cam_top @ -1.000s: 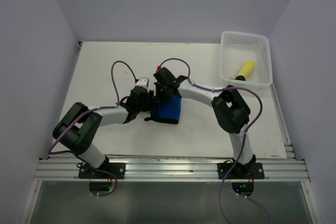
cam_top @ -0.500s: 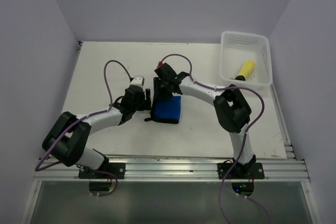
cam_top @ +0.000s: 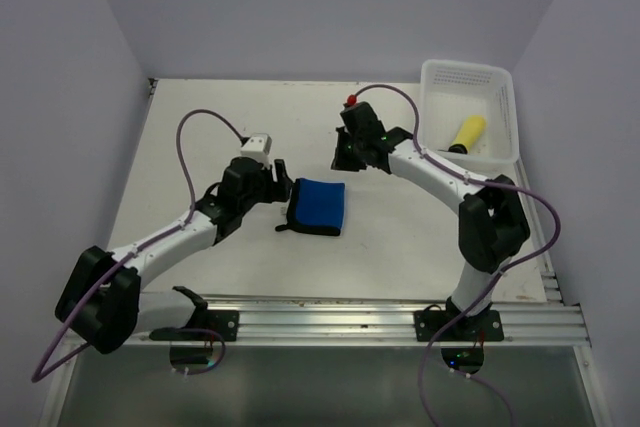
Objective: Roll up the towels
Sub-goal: Fold the towel
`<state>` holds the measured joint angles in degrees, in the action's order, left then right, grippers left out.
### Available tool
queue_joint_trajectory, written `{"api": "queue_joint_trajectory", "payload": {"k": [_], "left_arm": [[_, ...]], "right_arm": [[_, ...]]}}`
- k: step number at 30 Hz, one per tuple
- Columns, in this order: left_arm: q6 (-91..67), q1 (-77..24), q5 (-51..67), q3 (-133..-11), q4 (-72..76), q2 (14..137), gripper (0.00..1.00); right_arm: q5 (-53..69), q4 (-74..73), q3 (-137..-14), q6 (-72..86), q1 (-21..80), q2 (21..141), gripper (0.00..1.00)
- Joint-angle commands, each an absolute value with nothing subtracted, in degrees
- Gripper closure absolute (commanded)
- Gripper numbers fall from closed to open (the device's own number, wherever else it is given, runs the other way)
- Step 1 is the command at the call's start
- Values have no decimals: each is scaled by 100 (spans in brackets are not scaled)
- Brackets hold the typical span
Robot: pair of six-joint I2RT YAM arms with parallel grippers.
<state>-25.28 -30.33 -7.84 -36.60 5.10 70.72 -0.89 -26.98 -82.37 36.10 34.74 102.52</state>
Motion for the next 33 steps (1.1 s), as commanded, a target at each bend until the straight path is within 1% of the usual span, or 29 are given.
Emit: {"api": "queue_joint_trajectory", "payload": {"k": [1, 6, 10, 11, 13, 14, 15, 20, 22, 26, 28, 29, 30, 33], "left_arm": [[-2233, -3295, -430, -4033, 844, 7390, 29], [-2259, -3612, -335, -4298, 1010, 7874, 30], [-2347, -3639, 209, -4324, 1492, 8199, 33], [-2381, -3639, 402, -4324, 1581, 8261, 37], [-2382, -3639, 553, -4333, 1792, 8463, 42], [-2408, -3639, 623, -4324, 1845, 8516, 49], [-2399, -3647, 668, -4324, 1941, 8569, 52], [-2347, -3639, 669, -4342, 2100, 8903, 67], [-2329, -3639, 519, -4351, 2127, 9139, 68], [-2521, -3490, 97, -4228, 2188, 9544, 87], [-2601, -3393, 62, -4175, 2233, 9685, 90], [-2680, -3323, 27, -4131, 2206, 9694, 95], [-2715, -3322, -156, -4105, 2206, 9712, 96], [-2821, -3305, -167, -4043, 2180, 9729, 98]], "right_arm": [[-132, -2523, -7806, 3498, 3507, 10125, 100], [-220, -2373, -7524, 3542, 3393, 10317, 100], [-62, -2189, -7559, 3542, 3331, 10695, 100], [-27, -2136, -7541, 3525, 3331, 10757, 100], [-26, -2005, -7515, 3542, 3305, 10967, 100], [-26, -1987, -7515, 3533, 3296, 11030, 100], [-26, -1960, -7497, 3533, 3287, 11100, 100], [114, -1846, -7400, 3516, 3252, 11294, 100], [149, -1828, -7400, 3498, 3234, 11311, 100], [184, -1872, -7444, 3472, 3226, 11285, 100], [150, -1951, -7462, 3393, 3226, 11189, 100], [123, -1969, -7462, 3358, 3226, 11136, 100], [88, -2030, -7453, 3297, 3226, 11023, 100], [9, -2144, -7418, 3208, 3226, 10785, 100]]}}
